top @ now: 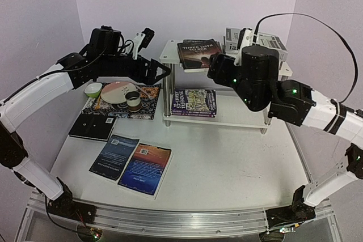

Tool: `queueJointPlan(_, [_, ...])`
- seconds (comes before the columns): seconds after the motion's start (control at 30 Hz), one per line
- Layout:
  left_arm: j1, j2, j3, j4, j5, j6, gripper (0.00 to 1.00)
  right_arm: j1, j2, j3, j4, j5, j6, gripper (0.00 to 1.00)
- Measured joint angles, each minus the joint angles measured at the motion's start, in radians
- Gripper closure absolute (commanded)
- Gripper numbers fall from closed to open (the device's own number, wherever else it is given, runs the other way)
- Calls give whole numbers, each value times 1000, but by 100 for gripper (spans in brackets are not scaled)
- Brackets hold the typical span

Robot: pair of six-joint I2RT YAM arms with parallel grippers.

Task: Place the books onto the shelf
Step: Adjust the book in the book pile on the shelf.

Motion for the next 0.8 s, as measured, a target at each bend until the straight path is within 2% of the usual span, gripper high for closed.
queueJointPlan(0.13, [-13, 23, 0, 16, 10, 15, 0, 0, -55, -1, -161, -48, -83, 41])
queueJointPlan(0.27, [-22, 43, 0, 28, 11, 25, 0, 0, -85, -13, -246, -93, -179, 59])
queueJointPlan(0.4, [-27, 60, 5, 28, 11, 40, 0, -1, -81, -14, -295, -161, -286, 82])
queueJointPlan(0.57, [-33, 101, 46, 32, 2, 44, 1, -13, -57, -14, -316, -237, -378, 100])
queueJointPlan(0.8, [-47, 163, 109, 37, -36, 45, 0, -117, -39, -5, -349, -417, -364, 100])
